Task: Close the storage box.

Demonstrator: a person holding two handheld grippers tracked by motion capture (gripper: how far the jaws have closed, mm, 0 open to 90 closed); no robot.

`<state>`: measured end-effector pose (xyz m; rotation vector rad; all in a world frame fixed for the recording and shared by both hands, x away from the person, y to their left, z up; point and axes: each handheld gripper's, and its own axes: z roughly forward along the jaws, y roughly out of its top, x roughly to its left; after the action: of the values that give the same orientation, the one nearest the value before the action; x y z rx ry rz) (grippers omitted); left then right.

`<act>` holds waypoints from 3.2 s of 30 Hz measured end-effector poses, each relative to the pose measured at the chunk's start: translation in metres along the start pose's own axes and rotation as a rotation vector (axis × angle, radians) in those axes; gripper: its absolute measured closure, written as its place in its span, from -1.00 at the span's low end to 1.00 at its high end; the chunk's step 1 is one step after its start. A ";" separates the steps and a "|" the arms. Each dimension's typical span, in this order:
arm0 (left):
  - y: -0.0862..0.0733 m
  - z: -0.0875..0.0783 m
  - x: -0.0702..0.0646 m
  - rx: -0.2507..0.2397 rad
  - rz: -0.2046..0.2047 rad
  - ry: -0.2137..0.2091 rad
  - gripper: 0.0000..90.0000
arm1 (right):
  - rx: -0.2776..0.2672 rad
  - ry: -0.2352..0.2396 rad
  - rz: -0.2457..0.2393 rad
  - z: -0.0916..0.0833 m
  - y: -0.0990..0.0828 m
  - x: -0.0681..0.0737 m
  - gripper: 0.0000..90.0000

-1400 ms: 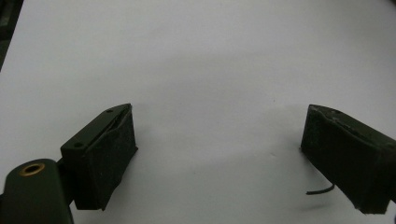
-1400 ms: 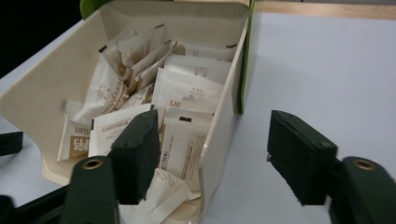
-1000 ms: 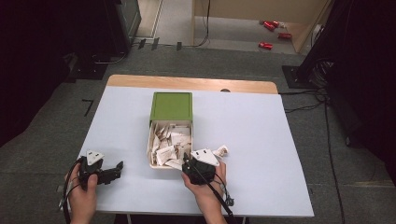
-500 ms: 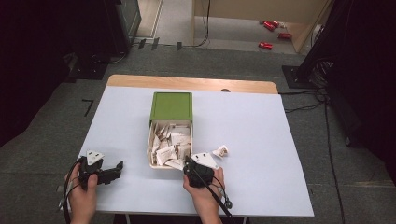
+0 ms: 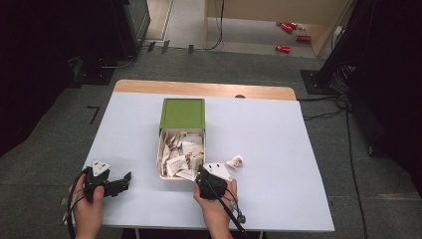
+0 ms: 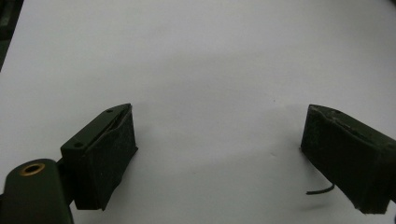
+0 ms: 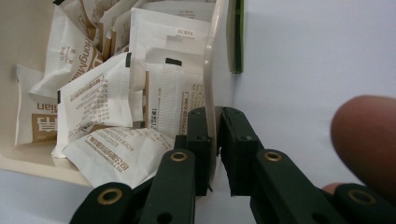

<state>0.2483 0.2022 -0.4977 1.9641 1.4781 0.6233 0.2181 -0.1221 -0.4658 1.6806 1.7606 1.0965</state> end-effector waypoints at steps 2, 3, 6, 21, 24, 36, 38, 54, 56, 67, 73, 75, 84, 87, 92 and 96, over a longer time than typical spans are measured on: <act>0.000 0.000 0.000 0.000 0.000 0.000 -0.76 | 0.004 0.000 0.003 0.000 0.002 0.000 0.87; 0.000 0.000 0.000 0.000 0.000 0.000 -0.76 | 0.009 0.000 0.000 0.001 0.003 0.000 0.88; 0.000 0.000 0.000 0.000 0.000 0.000 -0.76 | 0.015 -0.009 0.006 0.001 0.004 0.001 0.88; 0.000 0.000 0.000 -0.001 0.000 0.000 -0.76 | 0.027 -0.024 0.076 0.010 0.016 0.005 0.87; 0.000 0.000 0.000 -0.001 0.000 0.000 -0.76 | 0.030 -0.024 0.082 0.014 0.020 0.004 0.86; 0.000 0.000 0.000 -0.002 -0.001 0.000 -0.76 | 0.019 -0.023 0.058 0.030 0.029 0.000 0.87; 0.000 0.000 0.000 0.000 0.000 0.000 -0.76 | 0.016 -0.026 0.055 0.032 0.030 0.000 0.88; 0.000 0.000 0.000 -0.001 0.000 0.000 -0.76 | 0.001 0.044 0.029 0.038 0.033 -0.012 0.56; 0.000 0.000 0.000 -0.001 0.000 0.000 -0.76 | -0.007 0.043 0.026 0.033 0.030 -0.013 0.41; 0.000 0.000 0.000 -0.001 0.000 0.000 -0.76 | -0.010 0.054 -0.037 0.003 0.018 -0.011 0.12; 0.000 0.000 0.000 -0.001 -0.001 0.000 -0.76 | 0.004 0.034 -0.035 0.006 0.004 -0.009 0.20; 0.000 0.000 0.000 -0.001 0.000 0.000 -0.76 | 0.000 0.029 -0.030 0.010 0.000 -0.009 0.28; 0.000 0.000 0.000 -0.001 -0.001 0.000 -0.76 | -0.009 0.068 -0.038 0.017 0.001 -0.004 0.43; 0.000 0.000 0.000 -0.001 0.000 0.000 -0.76 | -0.012 0.057 -0.045 0.020 0.000 -0.001 0.43; 0.000 0.000 0.000 -0.001 0.000 0.000 -0.76 | -0.016 0.053 -0.032 0.023 0.003 -0.002 0.43; 0.000 0.000 0.000 -0.002 -0.002 0.000 -0.76 | -0.019 0.056 -0.019 0.028 0.006 -0.002 0.43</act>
<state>0.2484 0.2021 -0.4978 1.9611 1.4787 0.6239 0.2443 -0.1184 -0.4770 1.6335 1.7914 1.1589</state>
